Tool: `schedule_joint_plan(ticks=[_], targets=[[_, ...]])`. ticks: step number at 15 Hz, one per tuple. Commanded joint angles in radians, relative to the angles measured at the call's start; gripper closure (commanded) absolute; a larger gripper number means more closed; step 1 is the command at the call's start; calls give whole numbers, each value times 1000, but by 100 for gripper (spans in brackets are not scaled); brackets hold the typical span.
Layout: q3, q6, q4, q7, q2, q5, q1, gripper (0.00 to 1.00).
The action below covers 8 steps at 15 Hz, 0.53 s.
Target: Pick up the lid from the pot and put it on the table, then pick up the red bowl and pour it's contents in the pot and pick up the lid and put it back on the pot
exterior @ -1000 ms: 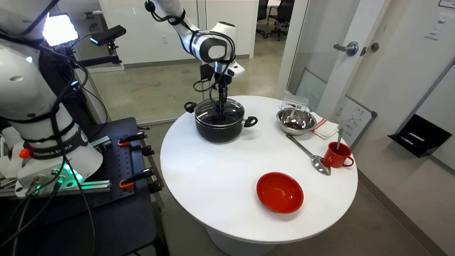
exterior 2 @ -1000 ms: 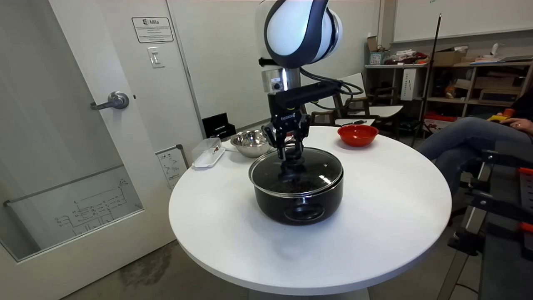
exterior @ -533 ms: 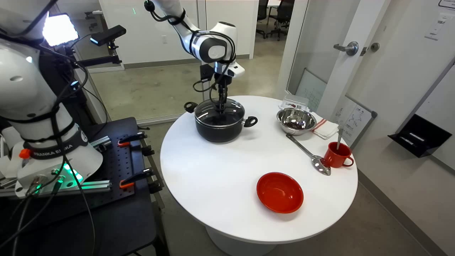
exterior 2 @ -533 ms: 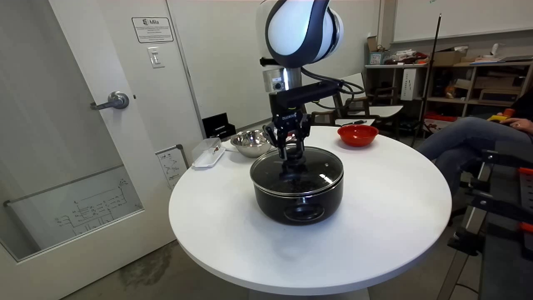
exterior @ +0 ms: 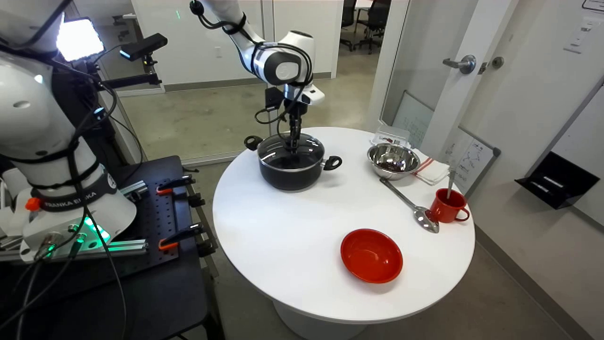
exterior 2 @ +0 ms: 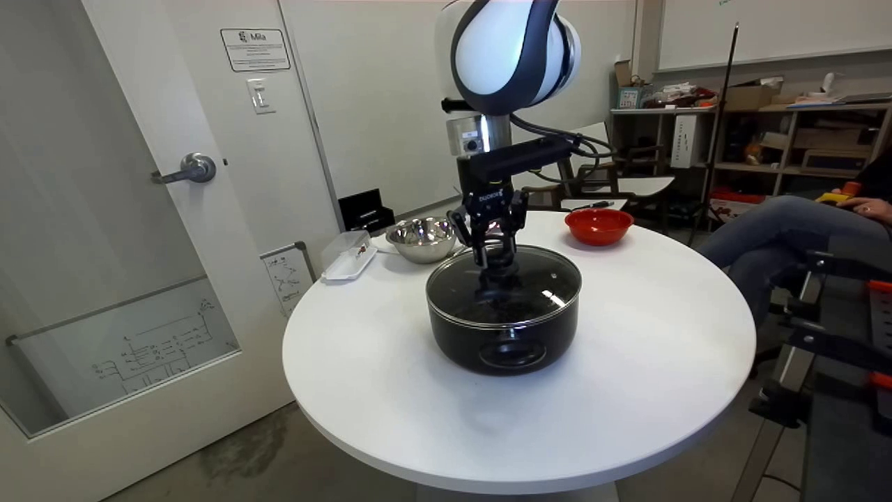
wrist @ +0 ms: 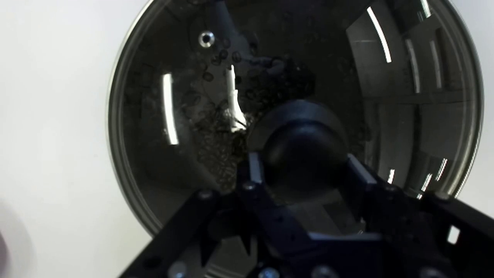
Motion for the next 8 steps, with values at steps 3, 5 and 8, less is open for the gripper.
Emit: schedule_joint_plan(ticks=[3, 5, 8], targets=[[20, -4, 9, -21, 6, 0, -8, 75], [19, -12, 20, -24, 16, 0, -10, 75], [21, -5, 28, -31, 27, 1, -14, 75]])
